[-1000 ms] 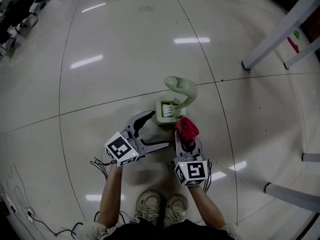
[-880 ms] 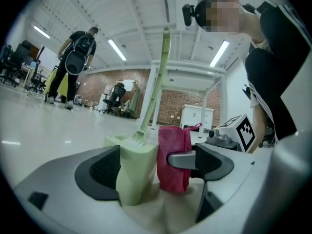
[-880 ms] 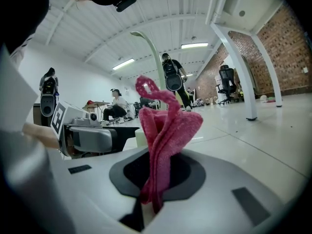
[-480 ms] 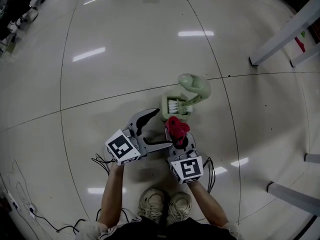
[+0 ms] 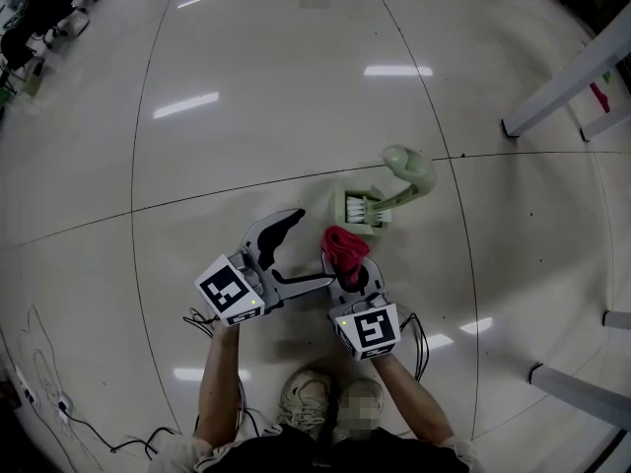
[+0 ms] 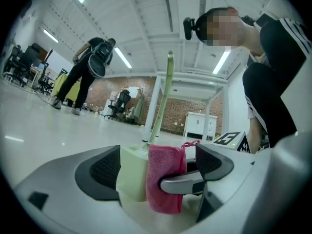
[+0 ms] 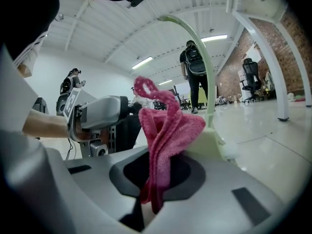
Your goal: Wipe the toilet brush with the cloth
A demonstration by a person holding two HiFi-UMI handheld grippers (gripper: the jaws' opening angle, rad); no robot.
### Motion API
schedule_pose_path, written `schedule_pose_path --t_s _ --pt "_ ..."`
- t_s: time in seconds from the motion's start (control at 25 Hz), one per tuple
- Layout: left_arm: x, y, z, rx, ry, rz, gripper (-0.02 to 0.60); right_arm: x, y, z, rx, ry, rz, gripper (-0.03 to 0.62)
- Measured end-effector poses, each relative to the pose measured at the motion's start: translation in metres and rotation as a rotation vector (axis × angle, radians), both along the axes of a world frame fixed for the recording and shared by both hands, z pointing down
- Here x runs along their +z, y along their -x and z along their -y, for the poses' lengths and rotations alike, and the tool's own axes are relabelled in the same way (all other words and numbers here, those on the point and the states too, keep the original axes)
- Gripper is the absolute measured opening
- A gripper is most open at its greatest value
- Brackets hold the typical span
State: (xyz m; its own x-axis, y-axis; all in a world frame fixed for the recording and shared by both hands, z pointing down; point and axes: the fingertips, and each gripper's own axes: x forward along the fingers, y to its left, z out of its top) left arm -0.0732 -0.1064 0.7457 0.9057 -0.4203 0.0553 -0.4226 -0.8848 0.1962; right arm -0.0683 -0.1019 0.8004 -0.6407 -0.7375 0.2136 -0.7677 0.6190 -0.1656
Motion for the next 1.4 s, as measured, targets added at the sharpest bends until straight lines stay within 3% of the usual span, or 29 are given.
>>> schedule_pose_path --t_s 0.2,0.32,0.36,0.4,0.44,0.56,0.72,0.76,0.84,0.96,1.04,1.08,1.12,1.28,1.4 --pt "-0.022 0.000 0.002 -0.024 0.047 -0.088 0.460 -0.016 -0.029 -0.024 0.016 0.017 0.015 0.031" --pt "-0.064 -0.007 0.002 0.037 0.034 -0.146 0.440 -0.046 -0.056 -0.033 0.046 -0.009 0.019 0.031" --pt "-0.082 -0.010 0.004 0.070 0.008 -0.162 0.361 -0.059 -0.066 -0.030 0.055 -0.041 0.017 0.031" --pt "-0.103 -0.013 0.007 0.097 -0.028 -0.179 0.229 -0.071 -0.077 -0.027 0.066 -0.062 0.014 0.031" --pt "-0.124 -0.016 0.010 0.116 -0.070 -0.198 0.135 -0.083 -0.088 -0.023 0.079 -0.072 0.012 0.031" --pt "-0.186 -0.026 0.019 0.151 -0.189 -0.221 0.132 -0.126 -0.117 -0.008 0.118 -0.114 0.022 0.031" --pt "-0.231 -0.050 0.035 0.214 -0.270 -0.165 0.136 -0.176 -0.139 0.012 0.152 -0.191 0.048 0.031" --pt "-0.238 -0.056 0.036 0.229 -0.270 -0.167 0.154 -0.184 -0.143 0.015 0.156 -0.200 0.055 0.031" --pt "-0.251 -0.063 0.036 0.248 -0.261 -0.198 0.266 -0.199 -0.146 0.019 0.156 -0.222 0.076 0.031" --pt "-0.259 -0.069 0.035 0.249 -0.290 -0.193 0.279 -0.214 -0.146 0.019 0.150 -0.243 0.096 0.031" --pt "-0.258 -0.070 0.034 0.254 -0.312 -0.156 0.250 -0.222 -0.143 0.019 0.143 -0.258 0.113 0.031" --pt "-0.258 -0.070 0.034 0.255 -0.319 -0.144 0.149 -0.224 -0.143 0.020 0.143 -0.263 0.115 0.031" --pt "-0.258 -0.070 0.034 0.255 -0.321 -0.140 0.112 -0.226 -0.143 0.020 0.144 -0.267 0.119 0.031" --pt "-0.257 -0.069 0.033 0.249 -0.304 -0.148 0.112 -0.231 -0.140 0.019 0.140 -0.266 0.129 0.031" --pt "-0.260 -0.072 0.034 0.242 -0.313 -0.143 0.112 -0.253 -0.133 0.023 0.105 -0.324 0.132 0.031"
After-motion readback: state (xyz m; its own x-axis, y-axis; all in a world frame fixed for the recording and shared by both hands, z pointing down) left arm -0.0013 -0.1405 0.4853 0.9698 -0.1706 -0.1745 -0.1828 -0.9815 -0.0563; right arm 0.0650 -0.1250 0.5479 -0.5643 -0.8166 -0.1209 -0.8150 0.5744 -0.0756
